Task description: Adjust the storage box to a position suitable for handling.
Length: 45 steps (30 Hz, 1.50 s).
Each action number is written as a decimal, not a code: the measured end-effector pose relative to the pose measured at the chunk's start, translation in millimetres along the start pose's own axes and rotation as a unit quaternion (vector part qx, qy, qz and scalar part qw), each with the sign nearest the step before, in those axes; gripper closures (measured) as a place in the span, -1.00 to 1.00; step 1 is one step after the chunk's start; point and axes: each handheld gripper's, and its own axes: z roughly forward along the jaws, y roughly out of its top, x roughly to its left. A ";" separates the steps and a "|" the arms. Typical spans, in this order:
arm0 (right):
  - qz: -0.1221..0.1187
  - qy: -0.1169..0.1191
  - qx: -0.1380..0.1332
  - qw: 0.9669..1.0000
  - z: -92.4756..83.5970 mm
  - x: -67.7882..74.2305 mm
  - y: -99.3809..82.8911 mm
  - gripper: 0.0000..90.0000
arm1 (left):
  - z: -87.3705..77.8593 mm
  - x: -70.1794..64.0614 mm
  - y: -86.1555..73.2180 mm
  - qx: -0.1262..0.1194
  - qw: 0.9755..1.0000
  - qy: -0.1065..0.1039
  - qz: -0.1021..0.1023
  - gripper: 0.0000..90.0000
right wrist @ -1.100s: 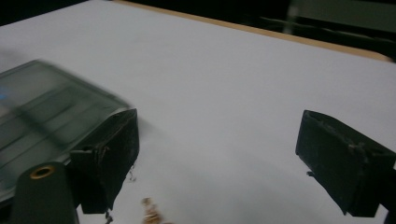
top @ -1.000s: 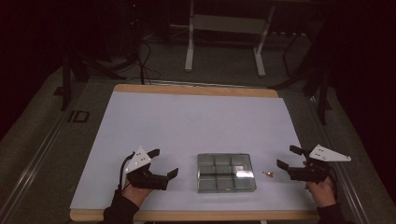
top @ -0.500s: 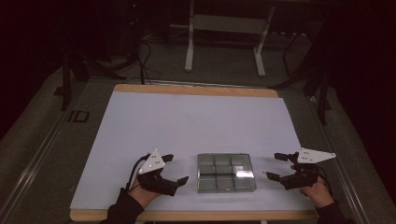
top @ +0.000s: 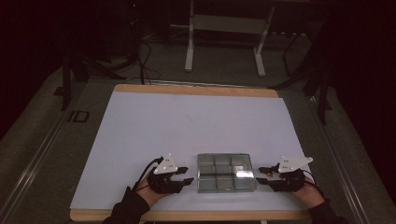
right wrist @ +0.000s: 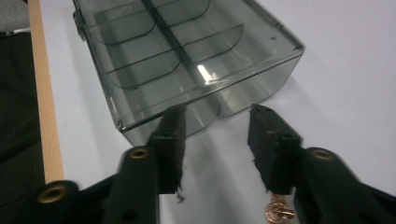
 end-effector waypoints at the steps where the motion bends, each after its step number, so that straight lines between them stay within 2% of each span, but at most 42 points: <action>1: 0.000 0.005 0.002 1.000 0.9 0.5 -0.6 0.43 | 1.8 -0.1 -0.8 0.009 1.000 -0.006 0.003 0.31; 6: -0.006 0.013 0.013 1.000 5.7 2.4 -3.8 0.72 | 10.6 -4.0 -2.8 0.035 0.999 -0.025 0.014 0.54; 8: -0.007 0.019 0.016 1.000 7.2 3.0 -4.5 0.84 | 14.1 -4.8 -3.4 0.041 0.999 -0.023 0.020 0.56; 10: -0.008 0.027 0.019 0.999 8.7 3.4 -4.9 0.95 | 17.8 -4.3 -3.8 0.048 0.999 -0.022 0.016 0.57; 11: -0.013 0.024 0.023 0.999 9.5 4.3 -4.9 0.99 | 19.1 -4.4 -3.8 0.050 0.998 -0.020 0.018 0.57; 17: -0.014 0.025 0.023 0.999 12.0 5.7 -4.3 1.00 | 22.6 -7.2 -0.2 0.047 0.998 -0.022 0.027 0.90; 20: -0.019 0.025 0.026 0.999 12.8 7.2 -3.1 1.00 | 24.1 -8.1 1.3 0.046 0.998 -0.028 0.031 1.00; 31: -0.009 0.029 0.014 0.999 8.4 5.2 -0.9 1.00 | 19.3 -9.2 5.7 0.030 0.999 -0.024 0.031 1.00; 45: -0.006 0.032 0.006 0.999 5.5 5.1 1.2 1.00 | 19.2 -9.8 6.9 0.034 0.999 -0.022 0.031 1.00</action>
